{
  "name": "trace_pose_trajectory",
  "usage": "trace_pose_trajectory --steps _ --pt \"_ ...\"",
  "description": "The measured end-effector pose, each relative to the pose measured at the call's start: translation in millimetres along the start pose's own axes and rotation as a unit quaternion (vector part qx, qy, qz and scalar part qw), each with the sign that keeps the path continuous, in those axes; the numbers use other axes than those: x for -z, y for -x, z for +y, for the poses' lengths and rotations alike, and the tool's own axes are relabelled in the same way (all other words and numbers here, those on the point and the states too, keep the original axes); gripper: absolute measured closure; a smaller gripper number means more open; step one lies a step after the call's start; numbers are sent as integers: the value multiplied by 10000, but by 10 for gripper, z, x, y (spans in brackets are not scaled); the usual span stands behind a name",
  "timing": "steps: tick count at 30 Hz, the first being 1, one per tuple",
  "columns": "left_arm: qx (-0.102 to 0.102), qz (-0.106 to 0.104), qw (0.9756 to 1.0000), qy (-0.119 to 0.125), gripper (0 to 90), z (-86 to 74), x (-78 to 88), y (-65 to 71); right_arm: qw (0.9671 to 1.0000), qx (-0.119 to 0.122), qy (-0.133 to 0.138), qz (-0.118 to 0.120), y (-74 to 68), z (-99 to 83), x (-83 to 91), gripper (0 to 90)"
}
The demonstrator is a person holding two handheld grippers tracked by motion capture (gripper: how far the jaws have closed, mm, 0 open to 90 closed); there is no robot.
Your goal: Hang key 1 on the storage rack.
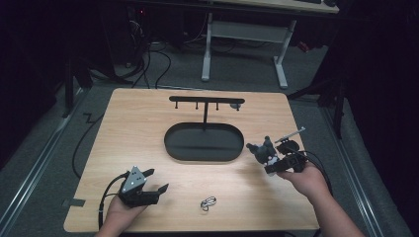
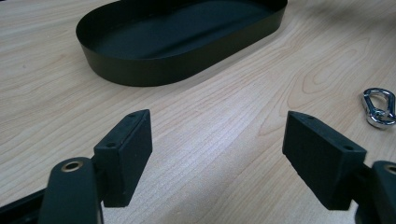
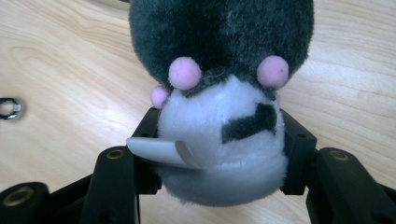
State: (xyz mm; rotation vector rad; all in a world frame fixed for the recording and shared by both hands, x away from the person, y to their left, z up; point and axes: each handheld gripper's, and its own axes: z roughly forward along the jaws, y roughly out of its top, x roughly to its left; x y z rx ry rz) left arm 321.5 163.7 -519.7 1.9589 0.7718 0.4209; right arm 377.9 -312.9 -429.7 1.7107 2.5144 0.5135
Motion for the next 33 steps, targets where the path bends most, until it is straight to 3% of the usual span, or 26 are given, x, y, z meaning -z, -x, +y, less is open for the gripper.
trace_pose_trajectory --steps 8,22,25,33 --pt "-4 -2 10000 -21 253 7 -1 5 9996 193 122 186 -165 59 139 467" --pt "-24 26 10000 38 253 4 11 -10 9987 382 75 338 -382 290 132 467" --pt "-31 16 10000 39 253 4 15 -10 9984 458 91 320 -394 354 167 468" --pt "-40 -5 10000 47 253 4 18 -9 9988 349 226 257 -370 502 335 469"
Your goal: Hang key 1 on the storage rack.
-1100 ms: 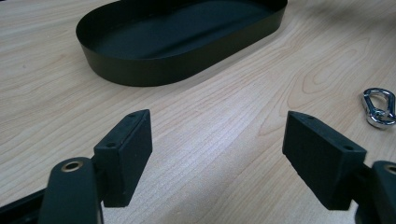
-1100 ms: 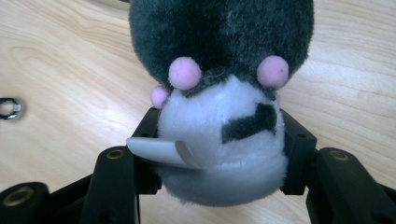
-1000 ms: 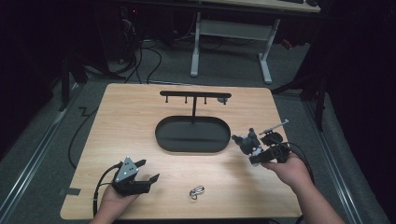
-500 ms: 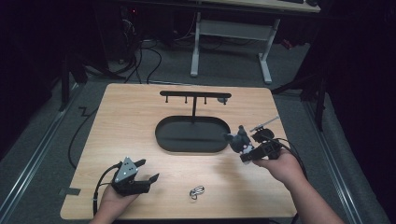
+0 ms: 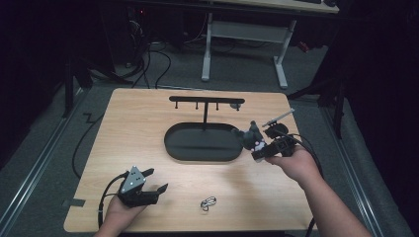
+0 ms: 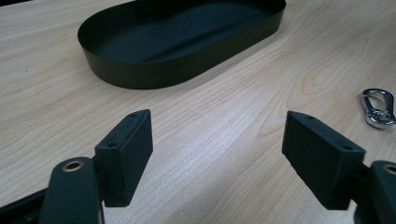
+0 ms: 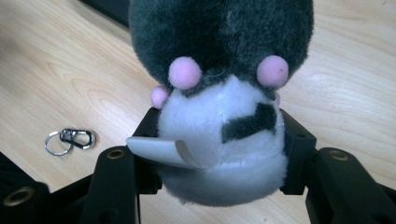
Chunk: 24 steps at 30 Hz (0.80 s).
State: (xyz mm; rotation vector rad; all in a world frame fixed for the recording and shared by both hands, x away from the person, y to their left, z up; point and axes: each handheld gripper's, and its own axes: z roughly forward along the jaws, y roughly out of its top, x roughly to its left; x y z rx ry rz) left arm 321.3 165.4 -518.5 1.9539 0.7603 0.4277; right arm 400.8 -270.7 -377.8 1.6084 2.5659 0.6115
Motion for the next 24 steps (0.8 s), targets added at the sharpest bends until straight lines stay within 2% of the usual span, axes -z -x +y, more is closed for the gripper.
trace_pose_trajectory --steps 13,24 --pt "10 9 10000 17 253 -1 3 -7 9998 23 213 -29 -48 271 227 469" --pt "24 11 10000 29 254 -1 11 -16 9993 6 369 -81 -86 431 337 469"
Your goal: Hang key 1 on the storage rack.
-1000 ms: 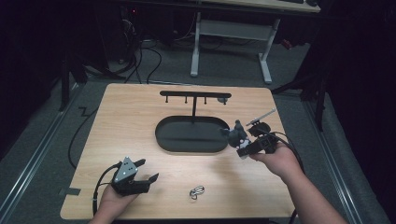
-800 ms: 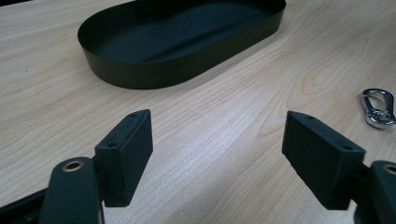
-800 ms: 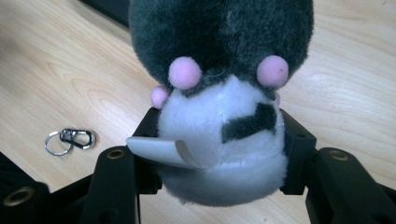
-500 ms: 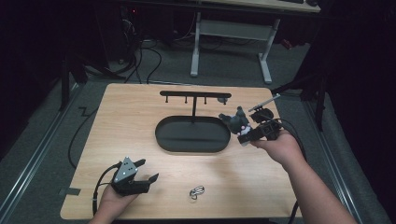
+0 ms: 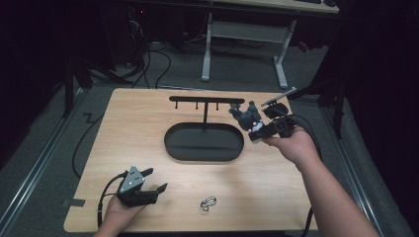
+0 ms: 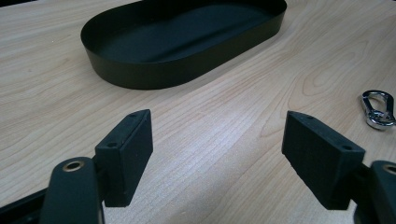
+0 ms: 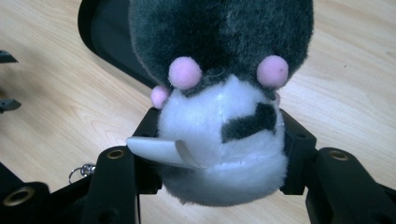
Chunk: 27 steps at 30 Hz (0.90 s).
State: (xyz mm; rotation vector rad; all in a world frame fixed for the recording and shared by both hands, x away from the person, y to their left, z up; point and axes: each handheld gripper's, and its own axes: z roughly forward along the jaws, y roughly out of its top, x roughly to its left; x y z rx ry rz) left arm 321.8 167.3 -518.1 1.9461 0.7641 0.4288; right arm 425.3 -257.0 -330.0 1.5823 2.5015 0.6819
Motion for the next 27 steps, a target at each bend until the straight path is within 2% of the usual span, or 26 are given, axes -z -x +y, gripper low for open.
trace_pose_trajectory --steps 8,15,22,27 --pt "0 7 10000 12 254 -1 2 -7 9999 -55 130 -47 -11 124 26 469" --pt "2 0 10000 13 254 -2 1 -11 9998 -109 172 -42 0 146 0 469" --pt "-1 -6 10000 1 254 -3 3 -12 9990 -328 285 -122 116 115 -18 469" --pt "0 -6 10000 -8 254 -6 -2 -15 9984 -491 248 -133 247 -15 -119 468"
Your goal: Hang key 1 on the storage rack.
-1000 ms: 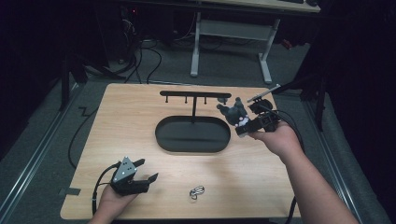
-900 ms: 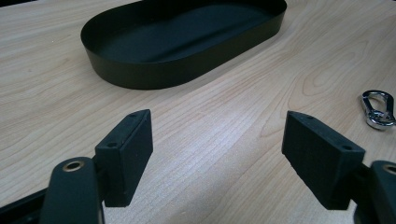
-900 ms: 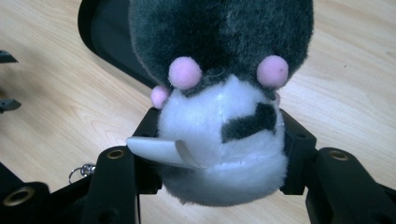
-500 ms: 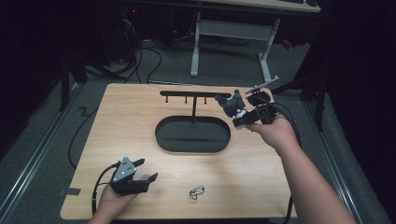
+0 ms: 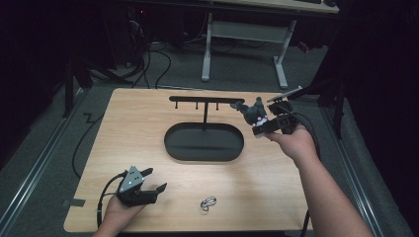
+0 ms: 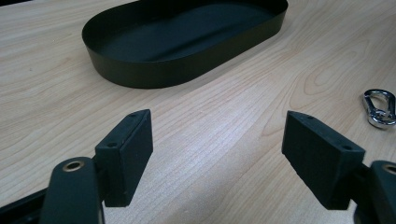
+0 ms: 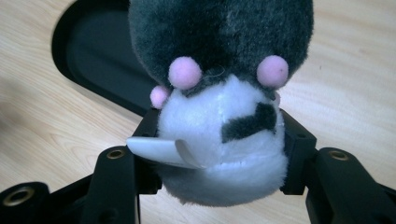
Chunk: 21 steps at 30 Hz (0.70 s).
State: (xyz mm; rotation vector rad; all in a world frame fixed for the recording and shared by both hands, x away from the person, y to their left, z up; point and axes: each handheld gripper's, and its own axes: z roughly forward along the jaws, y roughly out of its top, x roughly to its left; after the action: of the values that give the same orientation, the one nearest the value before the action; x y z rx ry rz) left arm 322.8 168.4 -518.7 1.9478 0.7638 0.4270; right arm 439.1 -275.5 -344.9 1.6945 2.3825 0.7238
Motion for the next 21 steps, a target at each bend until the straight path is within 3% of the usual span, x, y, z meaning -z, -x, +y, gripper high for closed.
trace_pose_trajectory --steps 9,16,21 --pt "-13 -23 10000 -45 254 1 -16 11 10000 75 -60 -1 51 -205 -290 466" --pt "-15 -17 10000 -56 254 -3 -14 8 9983 577 -64 -91 -49 -227 -536 467" --pt "-14 -16 10000 -47 254 -6 -10 2 9990 439 -53 -79 -75 -196 -664 466"
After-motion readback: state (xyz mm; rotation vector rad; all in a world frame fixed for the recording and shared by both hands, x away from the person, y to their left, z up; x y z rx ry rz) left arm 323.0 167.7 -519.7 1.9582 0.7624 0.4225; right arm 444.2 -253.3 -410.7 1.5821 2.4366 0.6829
